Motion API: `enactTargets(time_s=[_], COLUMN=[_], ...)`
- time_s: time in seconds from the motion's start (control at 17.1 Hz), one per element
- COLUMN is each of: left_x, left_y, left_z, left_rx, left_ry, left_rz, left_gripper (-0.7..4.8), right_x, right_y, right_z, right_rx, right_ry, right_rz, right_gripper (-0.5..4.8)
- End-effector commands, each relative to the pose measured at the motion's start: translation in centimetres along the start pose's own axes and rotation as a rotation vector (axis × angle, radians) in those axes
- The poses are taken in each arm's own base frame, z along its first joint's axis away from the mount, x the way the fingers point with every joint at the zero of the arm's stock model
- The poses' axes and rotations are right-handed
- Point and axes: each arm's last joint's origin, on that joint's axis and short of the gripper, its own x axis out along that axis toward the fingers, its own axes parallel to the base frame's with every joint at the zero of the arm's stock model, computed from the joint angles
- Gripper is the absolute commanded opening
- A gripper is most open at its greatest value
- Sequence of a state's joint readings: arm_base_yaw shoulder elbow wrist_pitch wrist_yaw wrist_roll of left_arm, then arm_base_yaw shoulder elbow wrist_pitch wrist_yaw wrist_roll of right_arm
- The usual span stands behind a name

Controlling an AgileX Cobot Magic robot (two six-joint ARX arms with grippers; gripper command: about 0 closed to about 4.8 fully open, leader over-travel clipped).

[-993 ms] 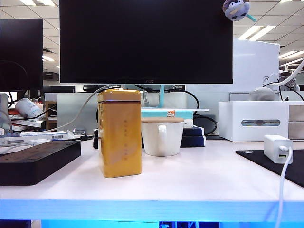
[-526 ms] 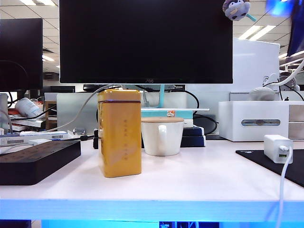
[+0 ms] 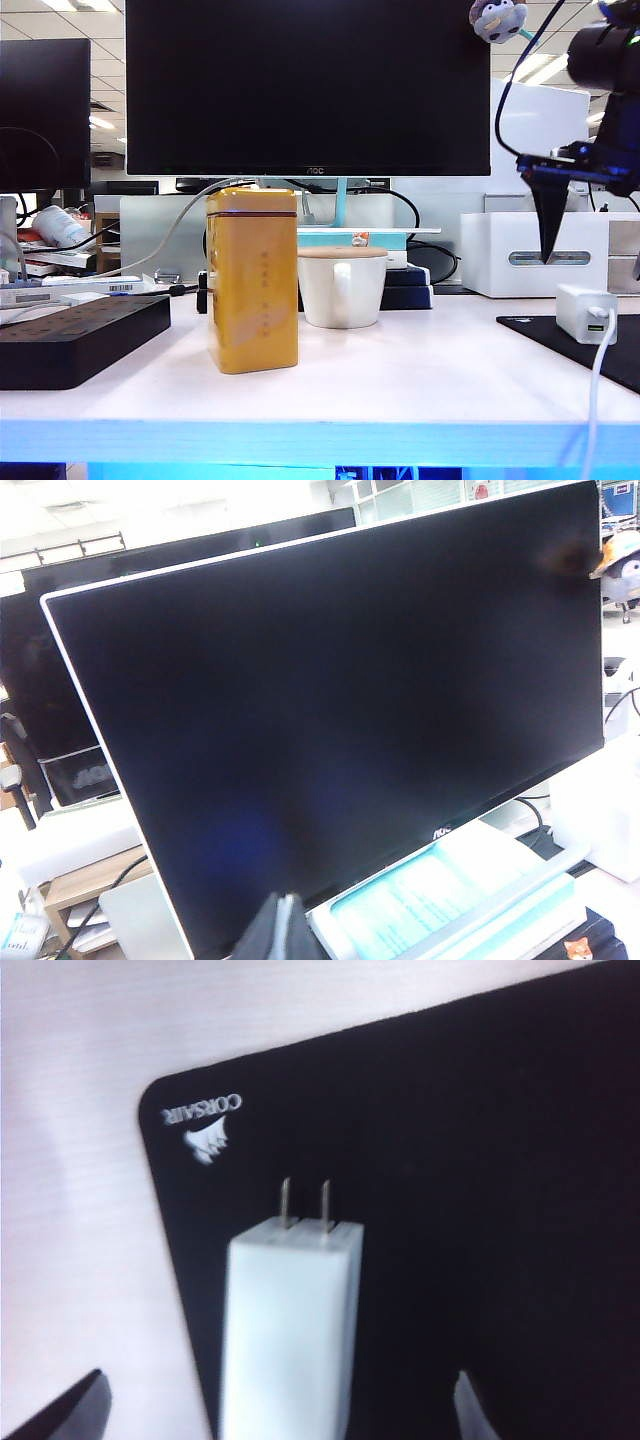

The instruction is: Plug the white charger into the left socket.

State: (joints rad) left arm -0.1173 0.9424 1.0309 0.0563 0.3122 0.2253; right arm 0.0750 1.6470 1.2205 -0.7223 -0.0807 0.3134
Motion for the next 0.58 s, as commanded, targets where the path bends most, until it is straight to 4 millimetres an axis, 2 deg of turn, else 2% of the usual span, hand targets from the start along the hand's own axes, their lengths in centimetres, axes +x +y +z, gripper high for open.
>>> enactTargets(time_s=[0.06, 0.58], left_x=[-0.1, -0.1], left_y=[0.0, 0.0], left_z=[0.3, 0.3], left_rx=[0.009, 0.009], left_ry=[-0.018, -0.018], left_rz=[-0.002, -0.002], left_gripper=[-0.03, -0.03], right_x=[0.6, 3.6], right_y=[0.1, 0.5], right_z=[0.5, 0.2], right_rx=[-0.010, -0.064], right_ry=[-0.025, 0.040], right_rz=[-0.017, -0.061], right_gripper=[4.79, 4.79])
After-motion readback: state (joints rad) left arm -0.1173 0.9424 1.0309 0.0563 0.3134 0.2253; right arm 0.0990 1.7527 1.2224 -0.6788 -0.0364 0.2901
